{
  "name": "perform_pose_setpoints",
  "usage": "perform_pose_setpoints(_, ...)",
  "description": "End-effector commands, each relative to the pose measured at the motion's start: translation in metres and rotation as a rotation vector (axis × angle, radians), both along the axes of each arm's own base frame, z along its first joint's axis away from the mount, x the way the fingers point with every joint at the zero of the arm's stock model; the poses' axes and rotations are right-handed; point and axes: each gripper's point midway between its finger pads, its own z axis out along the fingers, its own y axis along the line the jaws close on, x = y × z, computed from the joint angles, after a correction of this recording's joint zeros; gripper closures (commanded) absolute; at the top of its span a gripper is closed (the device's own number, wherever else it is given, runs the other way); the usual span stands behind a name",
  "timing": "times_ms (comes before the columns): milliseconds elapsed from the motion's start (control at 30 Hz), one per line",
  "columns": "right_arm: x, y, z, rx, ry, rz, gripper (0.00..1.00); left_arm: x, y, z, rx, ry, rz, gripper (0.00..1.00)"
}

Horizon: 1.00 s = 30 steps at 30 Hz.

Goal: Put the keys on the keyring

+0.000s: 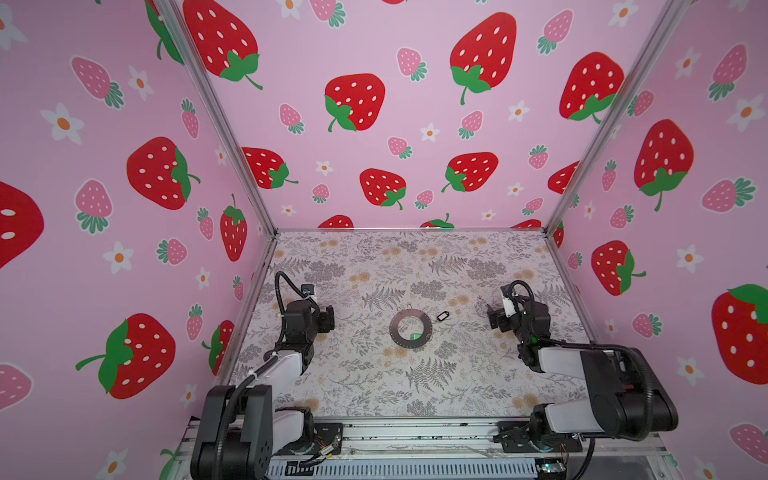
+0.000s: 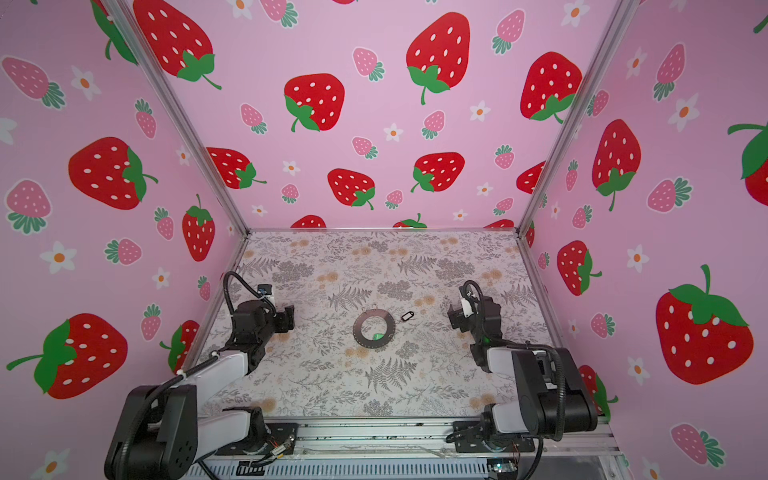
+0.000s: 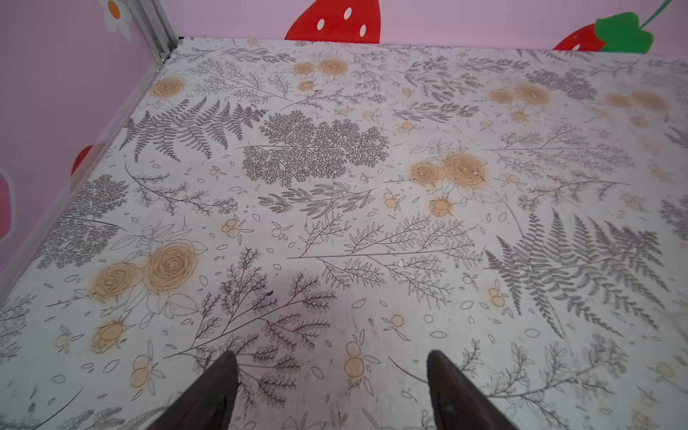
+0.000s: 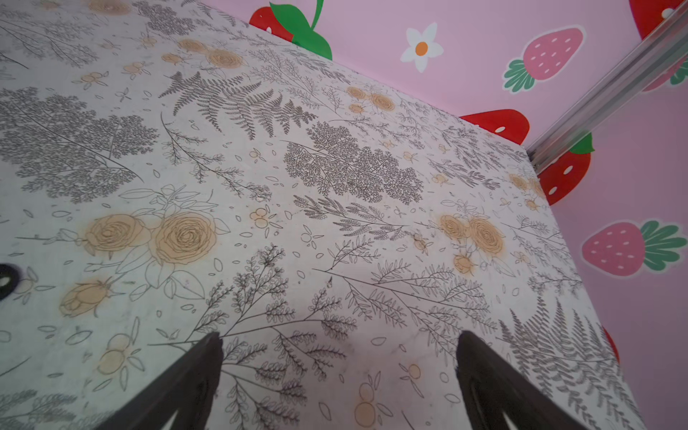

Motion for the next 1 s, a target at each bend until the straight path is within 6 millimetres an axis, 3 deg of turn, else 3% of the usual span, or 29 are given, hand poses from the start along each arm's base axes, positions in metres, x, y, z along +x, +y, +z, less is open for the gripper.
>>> perform_pose_setpoints(0,0.008,-0.001,0.053,0.112,-0.236,-0.016,0.01,0.028,-0.006,0.035,-0.031,-0.180,-0.031,0.19)
perform_pose_setpoints(167,-0.008,-0.007,0.049,0.167,-0.302,0.012,0.01,0.036,-0.011,0.009,-0.015,-0.215,-0.075,0.19)
perform_pose_setpoints(200,-0.007,-0.011,0.054,0.181,-0.326,-0.007,0.01,0.041,-0.012,0.011,-0.020,-0.217,-0.080,0.19)
perform_pose_setpoints(267,0.004,-0.011,0.041,0.159,-0.233,-0.008,0.01,0.051,-0.007,0.003,-0.010,-0.108,-0.058,0.17)
perform_pose_setpoints(300,0.008,-0.012,0.042,0.178,-0.240,-0.015,0.01,0.054,-0.003,0.003,-0.019,-0.117,-0.027,0.00)
perform_pose_setpoints(367,0.014,-0.014,0.040,0.176,-0.218,-0.026,0.01,0.052,0.009,0.003,-0.007,-0.107,0.042,0.01)
perform_pose_setpoints(967,0.019,-0.024,0.038,0.182,-0.204,-0.084,0.01,0.052,0.004,0.001,0.006,-0.099,0.021,0.01)
